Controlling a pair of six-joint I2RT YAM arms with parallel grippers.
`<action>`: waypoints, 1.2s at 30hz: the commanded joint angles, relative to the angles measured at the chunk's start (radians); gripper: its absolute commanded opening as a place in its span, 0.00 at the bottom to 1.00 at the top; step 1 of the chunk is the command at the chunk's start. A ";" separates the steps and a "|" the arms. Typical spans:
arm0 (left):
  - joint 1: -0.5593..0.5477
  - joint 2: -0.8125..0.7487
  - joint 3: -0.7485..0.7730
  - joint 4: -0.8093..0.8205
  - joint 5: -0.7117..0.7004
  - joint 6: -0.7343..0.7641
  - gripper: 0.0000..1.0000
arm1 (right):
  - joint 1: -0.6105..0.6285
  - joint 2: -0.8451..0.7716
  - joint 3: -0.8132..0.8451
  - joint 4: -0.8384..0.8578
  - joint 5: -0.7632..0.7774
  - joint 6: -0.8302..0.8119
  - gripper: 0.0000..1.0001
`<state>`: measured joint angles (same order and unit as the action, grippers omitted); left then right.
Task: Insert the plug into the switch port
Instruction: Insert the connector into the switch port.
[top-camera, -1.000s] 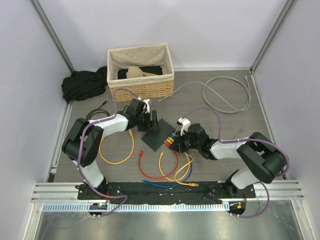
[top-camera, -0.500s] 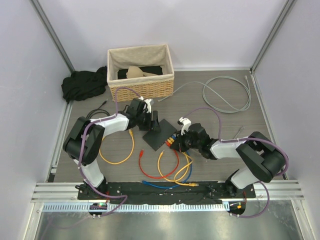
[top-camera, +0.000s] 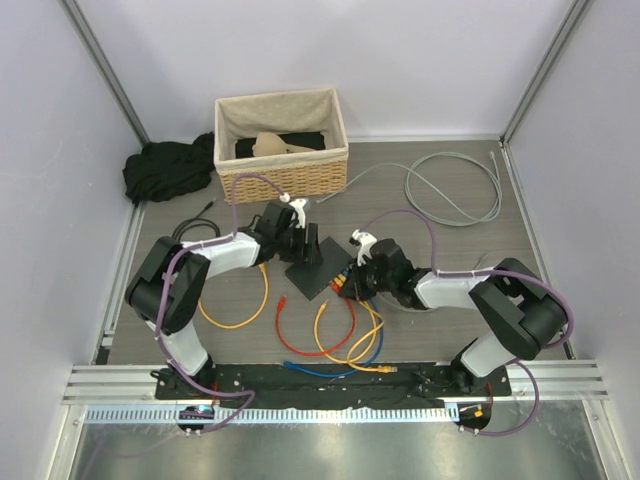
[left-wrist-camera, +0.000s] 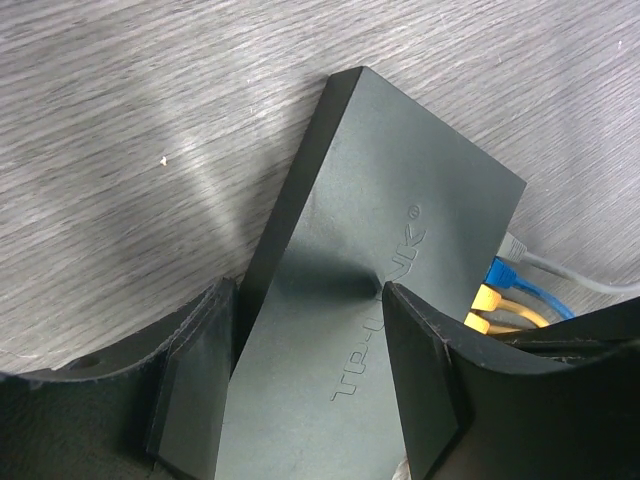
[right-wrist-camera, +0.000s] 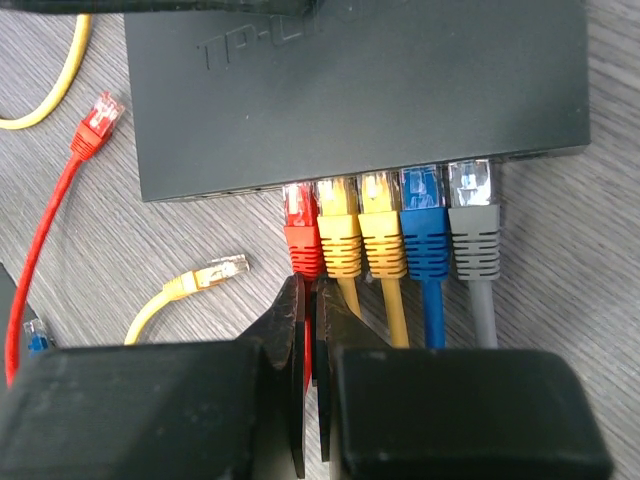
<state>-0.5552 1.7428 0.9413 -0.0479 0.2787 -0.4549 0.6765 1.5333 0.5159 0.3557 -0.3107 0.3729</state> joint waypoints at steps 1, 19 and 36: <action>-0.114 0.000 -0.076 -0.115 0.260 -0.077 0.61 | -0.006 0.002 0.162 0.232 0.061 0.014 0.01; -0.111 0.017 -0.032 -0.155 -0.028 -0.120 0.59 | 0.014 0.048 0.174 0.046 0.044 -0.061 0.09; -0.022 0.075 0.080 -0.273 -0.325 -0.131 0.59 | 0.055 -0.134 0.168 -0.349 0.206 -0.186 0.34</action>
<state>-0.5861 1.7679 1.0256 -0.1741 0.0750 -0.5983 0.7097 1.4719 0.6334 0.0822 -0.1944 0.2298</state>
